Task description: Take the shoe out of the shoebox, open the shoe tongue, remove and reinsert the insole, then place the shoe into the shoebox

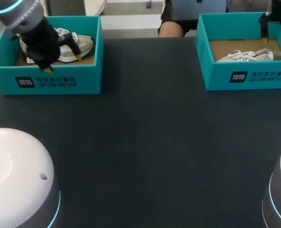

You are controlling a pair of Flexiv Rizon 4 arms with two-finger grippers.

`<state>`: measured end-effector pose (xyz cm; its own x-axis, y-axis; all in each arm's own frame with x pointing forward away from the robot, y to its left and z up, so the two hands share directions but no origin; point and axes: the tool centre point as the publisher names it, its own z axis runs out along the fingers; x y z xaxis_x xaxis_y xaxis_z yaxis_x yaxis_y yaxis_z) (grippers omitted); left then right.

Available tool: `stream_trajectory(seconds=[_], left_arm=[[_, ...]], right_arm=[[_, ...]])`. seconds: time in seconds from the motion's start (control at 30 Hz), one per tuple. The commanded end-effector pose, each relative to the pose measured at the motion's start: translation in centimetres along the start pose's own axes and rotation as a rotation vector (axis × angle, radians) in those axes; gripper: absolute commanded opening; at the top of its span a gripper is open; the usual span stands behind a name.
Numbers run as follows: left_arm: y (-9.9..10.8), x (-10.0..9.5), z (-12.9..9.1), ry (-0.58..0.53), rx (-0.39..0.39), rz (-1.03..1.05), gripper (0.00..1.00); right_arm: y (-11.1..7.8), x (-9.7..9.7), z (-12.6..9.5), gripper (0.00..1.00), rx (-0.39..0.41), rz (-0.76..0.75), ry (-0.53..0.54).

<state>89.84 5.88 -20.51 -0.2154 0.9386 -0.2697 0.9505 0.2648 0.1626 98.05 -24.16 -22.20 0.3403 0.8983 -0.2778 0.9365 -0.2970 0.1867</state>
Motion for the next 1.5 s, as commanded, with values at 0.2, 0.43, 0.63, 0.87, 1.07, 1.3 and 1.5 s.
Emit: stream_trajectory(seconds=[0.2, 0.43, 0.63, 0.87, 1.07, 1.3, 1.5], left_arm=[[8.2, 2.7, 1.3, 0.025, 0.089, 0.189, 1.0], [13.6, 6.3, 2.2, 0.042, 0.1, 0.308, 1.0], [16.9, 8.6, 3.4, 0.104, 0.071, 0.419, 1.0], [18.2, 10.4, 3.1, 0.089, 0.056, 0.498, 1.0], [18.2, 10.4, 3.1, 0.089, 0.056, 0.498, 1.0], [18.2, 10.4, 3.1, 0.089, 0.056, 0.498, 1.0], [20.8, 10.3, 3.5, 0.1, -0.019, 0.495, 1.0]], right_arm=[[-0.1, -0.1, 0.0, 1.0, -0.001, 0.0, 0.001], [-0.1, -0.1, 0.0, 1.0, -0.001, 0.0, 0.001], [-0.1, -0.1, 0.0, 1.0, -0.001, 0.0, 0.001], [-0.1, -0.1, 0.0, 1.0, -0.001, 0.0, 0.001], [-0.1, -0.1, 0.0, 1.0, -0.001, 0.0, 0.001], [-0.1, -0.1, 0.0, 1.0, -0.001, 0.0, 0.001], [-0.1, -0.1, 0.0, 1.0, -0.001, 0.0, 0.001]])
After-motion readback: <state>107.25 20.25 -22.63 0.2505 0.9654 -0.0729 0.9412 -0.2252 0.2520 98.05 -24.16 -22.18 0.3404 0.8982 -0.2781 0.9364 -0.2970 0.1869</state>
